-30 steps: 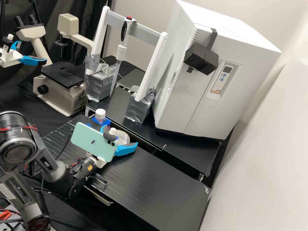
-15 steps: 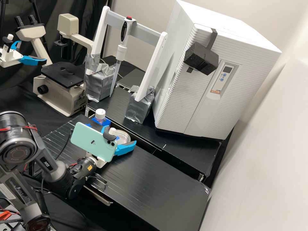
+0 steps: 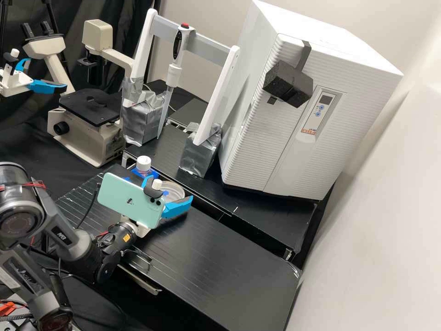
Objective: Open the lid
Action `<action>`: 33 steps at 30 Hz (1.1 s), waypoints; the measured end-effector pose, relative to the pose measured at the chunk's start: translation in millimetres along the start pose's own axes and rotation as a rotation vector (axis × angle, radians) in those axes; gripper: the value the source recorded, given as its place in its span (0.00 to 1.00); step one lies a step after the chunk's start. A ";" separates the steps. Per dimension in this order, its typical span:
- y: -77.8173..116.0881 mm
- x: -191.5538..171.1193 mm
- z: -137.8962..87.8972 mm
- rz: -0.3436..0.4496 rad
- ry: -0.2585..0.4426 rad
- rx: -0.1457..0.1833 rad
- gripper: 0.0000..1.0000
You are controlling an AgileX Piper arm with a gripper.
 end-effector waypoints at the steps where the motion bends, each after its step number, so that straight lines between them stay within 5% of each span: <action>1: 0.0 0.0 0.0 0.000 0.000 0.000 0.00; 10: 8.5 -6.5 -0.8 0.027 0.008 0.015 0.00; 25: 47.6 -13.2 47.3 0.166 -0.203 0.121 0.00; 33: 54.2 -6.9 62.2 0.171 -0.219 0.147 0.00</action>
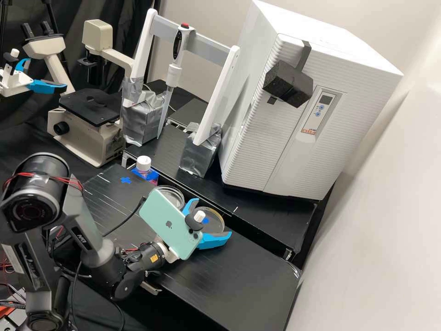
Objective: Open the lid
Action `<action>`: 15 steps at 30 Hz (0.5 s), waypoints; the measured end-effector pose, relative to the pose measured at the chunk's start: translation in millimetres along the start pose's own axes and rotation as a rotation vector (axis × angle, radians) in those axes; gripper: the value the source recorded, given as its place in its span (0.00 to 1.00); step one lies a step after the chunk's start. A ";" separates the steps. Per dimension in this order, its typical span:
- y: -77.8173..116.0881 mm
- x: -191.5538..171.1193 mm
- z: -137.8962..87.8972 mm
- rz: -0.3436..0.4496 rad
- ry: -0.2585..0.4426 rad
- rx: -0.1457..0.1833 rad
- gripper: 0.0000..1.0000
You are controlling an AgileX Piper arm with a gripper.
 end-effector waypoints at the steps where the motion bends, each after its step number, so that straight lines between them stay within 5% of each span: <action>1: 0.5 0.7 0.7 0.003 0.001 0.004 0.00; 9: -2.9 8.1 5.2 0.027 -0.017 -0.074 0.00; 14: -3.9 9.8 6.1 0.036 -0.024 -0.091 0.00; 15: -4.3 10.1 5.9 0.036 -0.025 -0.094 1.00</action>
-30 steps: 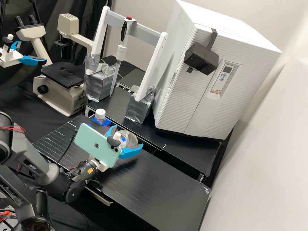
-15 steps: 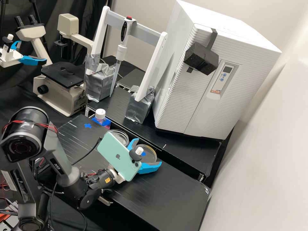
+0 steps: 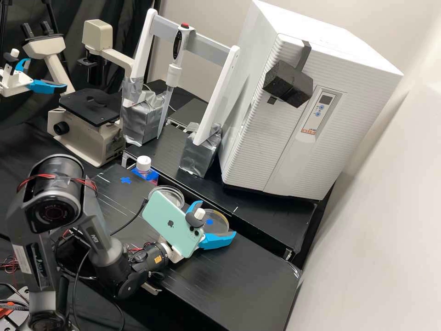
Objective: Open the lid
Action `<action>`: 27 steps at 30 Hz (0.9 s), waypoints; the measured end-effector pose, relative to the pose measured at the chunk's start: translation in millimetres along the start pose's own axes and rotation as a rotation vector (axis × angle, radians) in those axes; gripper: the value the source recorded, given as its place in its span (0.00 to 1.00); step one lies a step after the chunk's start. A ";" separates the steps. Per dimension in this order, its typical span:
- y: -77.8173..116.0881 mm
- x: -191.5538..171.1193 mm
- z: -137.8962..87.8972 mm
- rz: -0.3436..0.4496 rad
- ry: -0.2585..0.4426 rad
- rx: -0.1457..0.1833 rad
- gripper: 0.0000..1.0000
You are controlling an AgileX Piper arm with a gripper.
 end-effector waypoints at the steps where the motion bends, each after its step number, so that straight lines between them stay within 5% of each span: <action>1: 0.1 0.0 0.1 0.002 -0.001 -0.006 1.00; 15: -1.6 1.0 -1.3 -0.005 0.005 -0.004 1.00; 21: 7.9 -2.9 -8.0 0.061 0.000 -0.016 1.00; 27: 17.2 -12.4 -29.4 0.125 0.075 -0.010 1.00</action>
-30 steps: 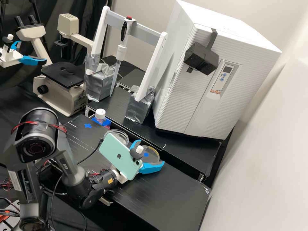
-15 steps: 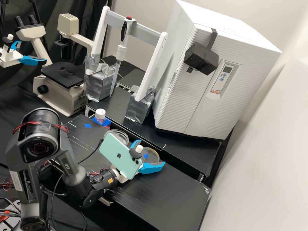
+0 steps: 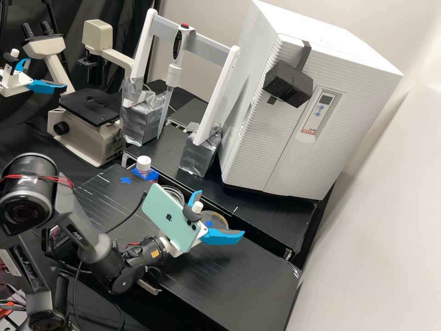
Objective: Open the lid
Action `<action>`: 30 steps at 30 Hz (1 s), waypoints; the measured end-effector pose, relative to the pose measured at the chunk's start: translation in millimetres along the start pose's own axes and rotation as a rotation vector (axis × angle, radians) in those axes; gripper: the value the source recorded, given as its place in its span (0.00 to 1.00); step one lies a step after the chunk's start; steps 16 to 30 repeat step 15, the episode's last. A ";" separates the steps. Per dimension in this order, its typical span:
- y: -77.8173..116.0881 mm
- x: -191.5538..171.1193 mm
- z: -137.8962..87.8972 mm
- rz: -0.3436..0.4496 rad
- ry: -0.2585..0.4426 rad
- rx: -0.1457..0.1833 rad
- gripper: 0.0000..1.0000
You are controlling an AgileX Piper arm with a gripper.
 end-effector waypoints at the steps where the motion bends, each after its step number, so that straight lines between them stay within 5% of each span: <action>1: 0.3 -2.9 -6.5 0.006 0.025 0.003 1.00; 8: -15.1 -26.3 -54.6 -0.031 0.253 0.057 1.00; 15: -28.3 -44.3 -82.9 -0.045 0.403 0.191 1.00; 30: -28.3 -44.3 -82.9 -0.045 0.403 0.191 1.00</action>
